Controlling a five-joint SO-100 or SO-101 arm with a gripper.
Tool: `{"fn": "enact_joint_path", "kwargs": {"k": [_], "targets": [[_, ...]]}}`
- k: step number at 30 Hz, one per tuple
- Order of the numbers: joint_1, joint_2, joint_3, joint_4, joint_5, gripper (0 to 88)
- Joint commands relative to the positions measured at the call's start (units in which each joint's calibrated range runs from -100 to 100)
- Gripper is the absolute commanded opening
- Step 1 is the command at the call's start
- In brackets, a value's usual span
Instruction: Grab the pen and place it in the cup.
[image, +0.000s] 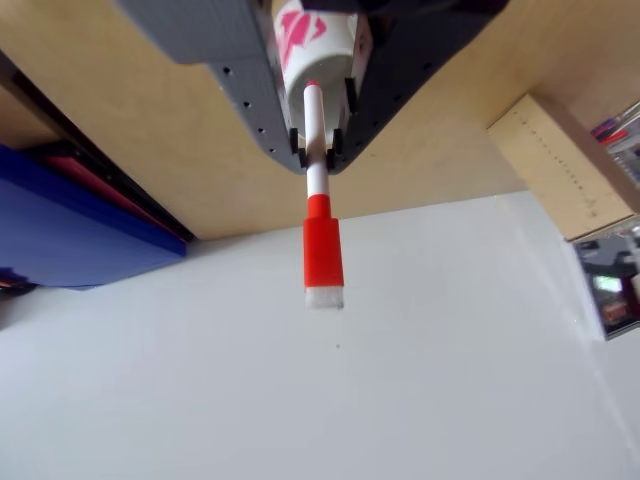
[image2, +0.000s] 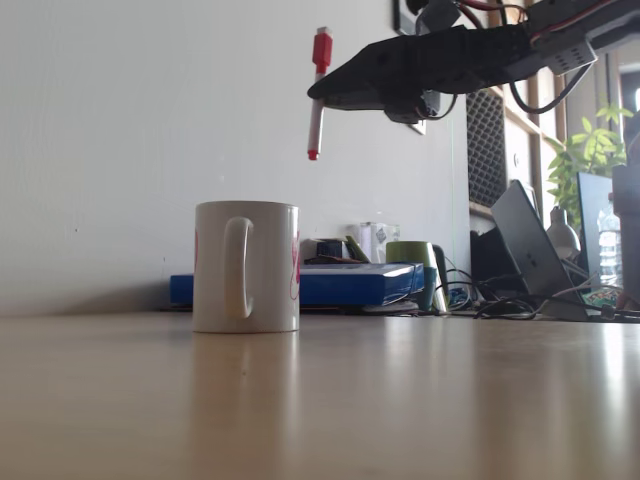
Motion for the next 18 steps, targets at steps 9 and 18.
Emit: {"fn": "enact_joint_path", "kwargs": {"k": [9,18], "targets": [[-5.9,11.9,-11.2,-2.8,-0.2,1.0],[-7.6,18.4,-11.2,-5.9,0.0,1.0]]}}
